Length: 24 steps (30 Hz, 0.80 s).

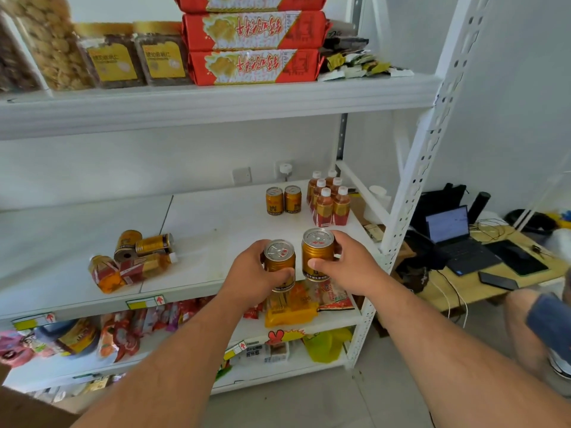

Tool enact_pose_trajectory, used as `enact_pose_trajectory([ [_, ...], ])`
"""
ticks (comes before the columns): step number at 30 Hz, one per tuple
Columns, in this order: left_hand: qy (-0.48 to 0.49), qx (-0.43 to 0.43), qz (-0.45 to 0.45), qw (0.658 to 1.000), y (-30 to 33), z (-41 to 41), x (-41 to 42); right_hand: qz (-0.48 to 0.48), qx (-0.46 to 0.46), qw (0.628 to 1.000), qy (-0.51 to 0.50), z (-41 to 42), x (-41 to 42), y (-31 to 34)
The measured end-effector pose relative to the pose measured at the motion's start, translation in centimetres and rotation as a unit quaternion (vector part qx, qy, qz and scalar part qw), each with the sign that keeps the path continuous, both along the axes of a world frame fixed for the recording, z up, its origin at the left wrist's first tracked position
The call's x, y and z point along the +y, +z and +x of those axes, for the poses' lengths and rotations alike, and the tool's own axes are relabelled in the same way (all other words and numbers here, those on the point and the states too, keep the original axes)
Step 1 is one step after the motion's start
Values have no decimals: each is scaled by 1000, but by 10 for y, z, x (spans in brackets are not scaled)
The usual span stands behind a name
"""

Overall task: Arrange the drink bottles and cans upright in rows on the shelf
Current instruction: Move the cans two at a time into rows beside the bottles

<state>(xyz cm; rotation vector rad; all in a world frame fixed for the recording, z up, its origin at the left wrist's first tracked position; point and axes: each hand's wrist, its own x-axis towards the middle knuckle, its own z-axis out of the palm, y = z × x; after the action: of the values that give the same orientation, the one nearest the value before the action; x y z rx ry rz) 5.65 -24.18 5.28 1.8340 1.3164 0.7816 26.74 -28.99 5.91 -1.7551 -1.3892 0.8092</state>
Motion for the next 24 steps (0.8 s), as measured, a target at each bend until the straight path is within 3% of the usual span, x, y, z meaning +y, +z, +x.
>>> enact_pose_trajectory([
  [12, 39, 19, -5, 999, -8, 64, 33, 6, -9, 999, 43, 58, 49, 4],
  [24, 28, 2, -25, 999, -25, 69, 147, -6, 6, 998, 58, 60, 156, -7],
])
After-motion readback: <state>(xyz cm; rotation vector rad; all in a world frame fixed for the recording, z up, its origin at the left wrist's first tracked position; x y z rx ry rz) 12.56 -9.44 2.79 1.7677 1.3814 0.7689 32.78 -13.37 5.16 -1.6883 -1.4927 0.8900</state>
